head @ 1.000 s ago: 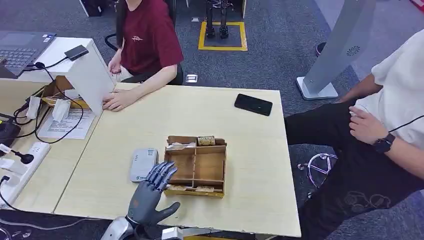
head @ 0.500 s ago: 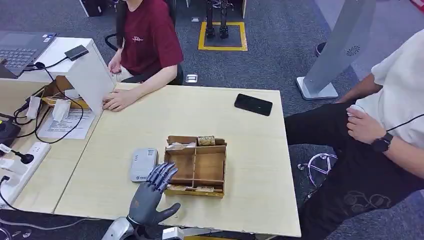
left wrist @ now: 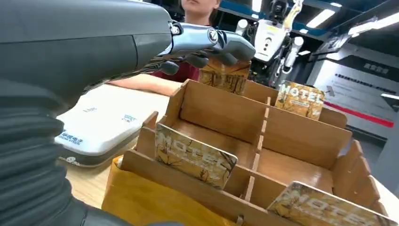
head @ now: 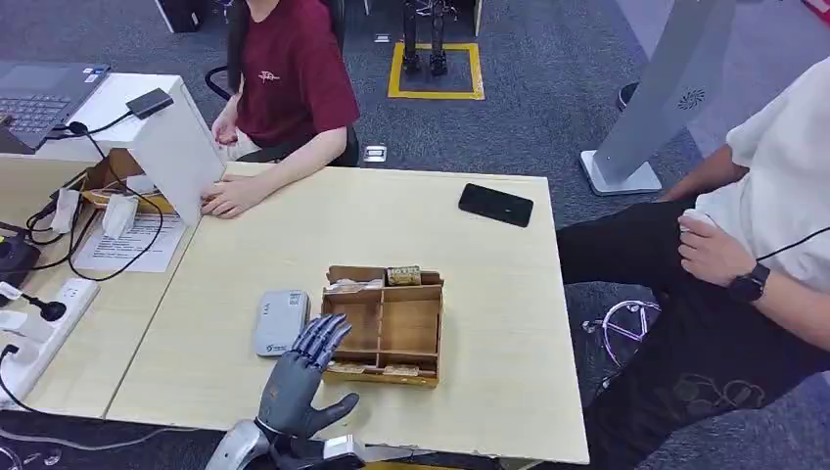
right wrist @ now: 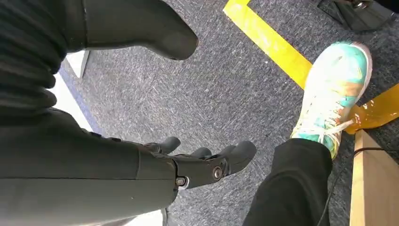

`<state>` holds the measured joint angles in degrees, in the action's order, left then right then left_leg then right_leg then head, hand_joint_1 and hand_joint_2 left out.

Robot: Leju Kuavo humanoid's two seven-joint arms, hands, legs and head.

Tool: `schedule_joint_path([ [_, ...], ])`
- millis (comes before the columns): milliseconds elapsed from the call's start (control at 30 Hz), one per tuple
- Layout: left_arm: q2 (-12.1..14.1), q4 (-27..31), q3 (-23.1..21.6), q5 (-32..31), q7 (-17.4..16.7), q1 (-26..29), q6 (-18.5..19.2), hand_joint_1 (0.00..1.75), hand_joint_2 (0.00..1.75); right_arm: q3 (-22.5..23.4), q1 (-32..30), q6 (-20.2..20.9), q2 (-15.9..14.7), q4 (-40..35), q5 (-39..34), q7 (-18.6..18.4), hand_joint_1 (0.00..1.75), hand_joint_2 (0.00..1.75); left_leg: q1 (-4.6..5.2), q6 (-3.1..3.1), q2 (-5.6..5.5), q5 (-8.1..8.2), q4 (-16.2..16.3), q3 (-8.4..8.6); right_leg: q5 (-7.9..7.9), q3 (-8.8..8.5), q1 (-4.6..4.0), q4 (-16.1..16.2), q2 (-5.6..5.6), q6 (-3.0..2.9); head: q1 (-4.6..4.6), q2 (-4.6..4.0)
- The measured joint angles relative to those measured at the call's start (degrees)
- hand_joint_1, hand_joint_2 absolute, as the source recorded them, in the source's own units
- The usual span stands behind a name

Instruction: Pass the card to the sensor for recognition and then transmit it.

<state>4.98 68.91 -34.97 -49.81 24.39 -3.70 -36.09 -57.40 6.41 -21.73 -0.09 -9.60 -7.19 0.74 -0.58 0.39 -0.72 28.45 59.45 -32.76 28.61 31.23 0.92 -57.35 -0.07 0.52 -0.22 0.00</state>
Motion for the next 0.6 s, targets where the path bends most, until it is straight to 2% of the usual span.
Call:
schedule_joint_path([
  [100, -0.20, -0.26, 0.00, 0.26, -0.39, -0.19, 0.02, 1.45, 1.75, -0.02, 0.02, -0.07, 0.04, 0.00, 0.00, 0.02, 0.00, 1.75, 0.00, 0.00, 0.00, 0.00, 0.00, 0.00, 0.00, 0.00, 0.00, 0.00, 0.00, 0.00, 0.00, 0.02],
  [133, -0.22, -0.37, 0.00, 0.41, -0.42, -0.23, 0.00, 1.59, 1.75, -0.02, 0.03, -0.07, 0.04, 0.00, 0.00, 0.02, 0.00, 1.75, 0.00, 0.00, 0.00, 0.00, 0.00, 0.00, 0.00, 0.00, 0.00, 0.00, 0.00, 0.00, 0.00, 0.00],
  [167, -0.22, -0.42, 0.00, 0.48, -0.42, -0.23, 0.00, 1.54, 1.75, -0.02, 0.02, -0.09, 0.07, 0.00, 0.02, 0.02, 0.00, 1.75, 0.00, 0.00, 0.00, 0.00, 0.00, 0.00, 0.00, 0.00, 0.00, 0.00, 0.00, 0.00, 0.00, 0.00],
  [200, -0.22, -0.42, 0.00, 0.61, -0.42, -0.25, 0.00, 1.10, 1.75, -0.02, 0.02, -0.13, 0.09, 0.00, 0.02, 0.02, 0.00, 1.75, 0.00, 0.00, 0.00, 0.00, 0.00, -0.01, 0.00, 0.00, 0.00, 0.00, 0.00, 0.00, 0.00, 0.00],
  [233, -0.22, -0.42, 0.00, 0.68, -0.55, -0.27, 0.00, 1.43, 1.75, -0.02, 0.03, -0.24, 0.09, 0.00, 0.02, 0.04, 0.00, 1.75, 0.00, 0.00, 0.00, 0.00, 0.00, -0.01, 0.00, 0.00, 0.00, 0.00, 0.00, 0.00, 0.00, 0.02],
  [267, -0.22, -0.41, 0.00, 0.81, -0.57, -0.27, 0.00, 1.52, 1.75, -0.02, 0.04, -0.26, 0.11, 0.00, 0.02, 0.09, 0.00, 1.75, 0.00, 0.00, 0.00, 0.00, 0.00, -0.01, 0.00, 0.00, 0.00, 0.00, 0.00, 0.00, 0.00, 0.00],
  [300, -0.22, -0.41, 0.00, 0.96, -0.57, -0.27, 0.00, 1.68, 1.75, -0.02, 0.04, -0.26, 0.11, 0.00, 0.02, 0.09, 0.00, 1.75, 0.00, 0.00, 0.00, 0.00, 0.00, -0.01, 0.00, 0.00, 0.00, 0.00, 0.00, 0.00, 0.00, 0.02],
  [333, -0.22, -0.41, 0.00, 1.01, -0.57, -0.27, 0.02, 1.75, 1.75, -0.02, 0.04, -0.26, 0.11, 0.00, 0.02, 0.13, 0.00, 1.75, 0.00, 0.00, 0.00, 0.00, 0.00, -0.01, 0.00, 0.00, 0.00, 0.00, 0.00, 0.00, 0.00, 0.00],
  [600, -0.24, -0.41, 0.00, 1.20, -0.57, -0.49, 0.11, 1.75, 1.75, -0.02, 0.09, -0.26, 0.37, -0.04, 0.02, 0.33, 0.00, 1.75, 0.00, 0.00, 0.00, 0.00, 0.00, 0.00, 0.00, -0.01, 0.00, 0.00, 0.00, 0.00, 0.00, 0.00],
])
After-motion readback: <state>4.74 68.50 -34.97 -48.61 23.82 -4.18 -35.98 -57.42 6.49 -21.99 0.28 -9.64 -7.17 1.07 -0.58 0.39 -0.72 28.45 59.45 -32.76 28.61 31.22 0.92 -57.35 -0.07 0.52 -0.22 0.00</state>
